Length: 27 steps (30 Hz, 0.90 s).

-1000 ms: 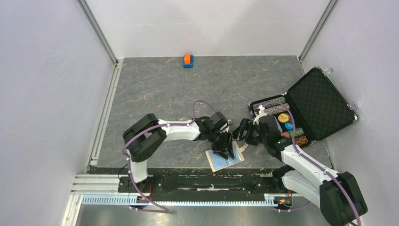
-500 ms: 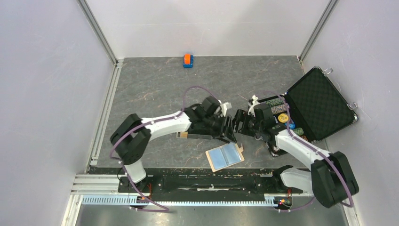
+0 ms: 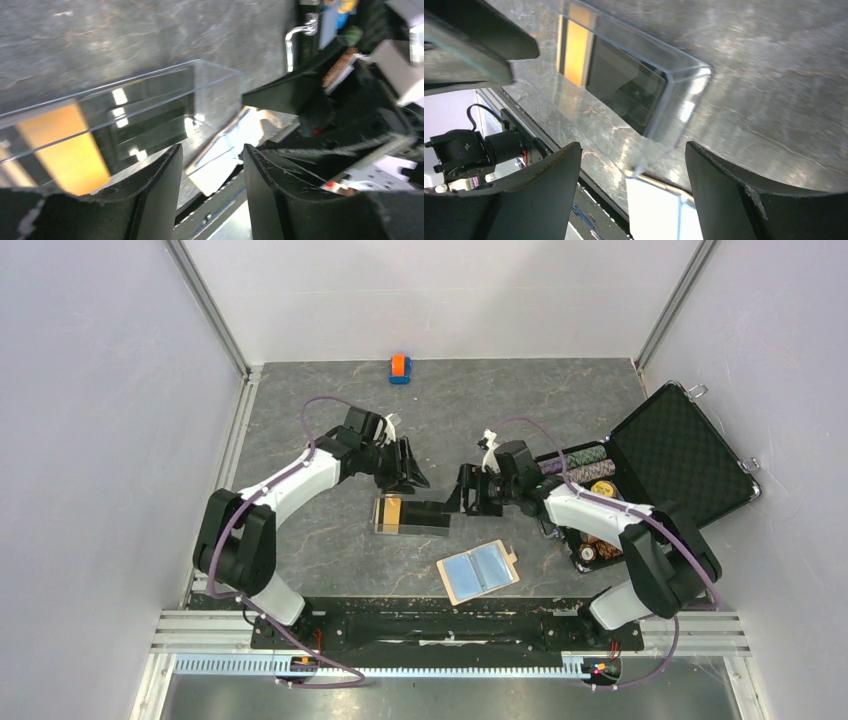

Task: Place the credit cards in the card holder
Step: Pick up the credit card from the storage box.

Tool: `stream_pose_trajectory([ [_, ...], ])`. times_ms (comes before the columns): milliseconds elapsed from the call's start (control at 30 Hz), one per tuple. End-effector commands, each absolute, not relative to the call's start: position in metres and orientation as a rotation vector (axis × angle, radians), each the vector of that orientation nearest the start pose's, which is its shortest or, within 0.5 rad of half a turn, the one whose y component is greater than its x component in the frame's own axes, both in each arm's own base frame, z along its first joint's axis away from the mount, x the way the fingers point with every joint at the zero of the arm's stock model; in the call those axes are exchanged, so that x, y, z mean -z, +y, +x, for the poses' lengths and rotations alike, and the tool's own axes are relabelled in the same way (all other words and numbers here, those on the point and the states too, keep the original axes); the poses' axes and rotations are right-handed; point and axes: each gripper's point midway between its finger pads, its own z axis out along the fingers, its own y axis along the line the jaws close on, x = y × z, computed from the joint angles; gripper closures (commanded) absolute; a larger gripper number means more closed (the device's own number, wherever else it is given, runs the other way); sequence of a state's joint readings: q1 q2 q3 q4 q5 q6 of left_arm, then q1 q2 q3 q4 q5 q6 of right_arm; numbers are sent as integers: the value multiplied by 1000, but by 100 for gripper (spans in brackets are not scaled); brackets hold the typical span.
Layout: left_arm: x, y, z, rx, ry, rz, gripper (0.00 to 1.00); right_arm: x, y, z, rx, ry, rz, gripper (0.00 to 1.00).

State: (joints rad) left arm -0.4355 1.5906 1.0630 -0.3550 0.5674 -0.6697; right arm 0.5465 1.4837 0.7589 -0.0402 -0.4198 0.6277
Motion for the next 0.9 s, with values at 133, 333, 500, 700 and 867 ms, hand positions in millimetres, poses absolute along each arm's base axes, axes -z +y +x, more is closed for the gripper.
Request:
stream_pose_trajectory([
  [133, -90, -205, 277, 619, 2805, 204, 47, -116, 297, 278, -919, 2394, -297, 24],
  [333, -65, -204, 272, 608, 2860, 207, 48, -125, 291, 284, -782, 2373, -350, 25],
  [500, -50, -212, 269, 671, 2874, 186, 49, -118, 298, 278, -802, 2398, -387, 31],
  [700, -37, -217, 265, 718, 2891, 145, 50, -102, 292, 273, -789, 2430, -331, 33],
  [867, -28, -223, 260, 747, 2906, 142, 50, -94, 284, 270, -759, 2447, -307, 31],
])
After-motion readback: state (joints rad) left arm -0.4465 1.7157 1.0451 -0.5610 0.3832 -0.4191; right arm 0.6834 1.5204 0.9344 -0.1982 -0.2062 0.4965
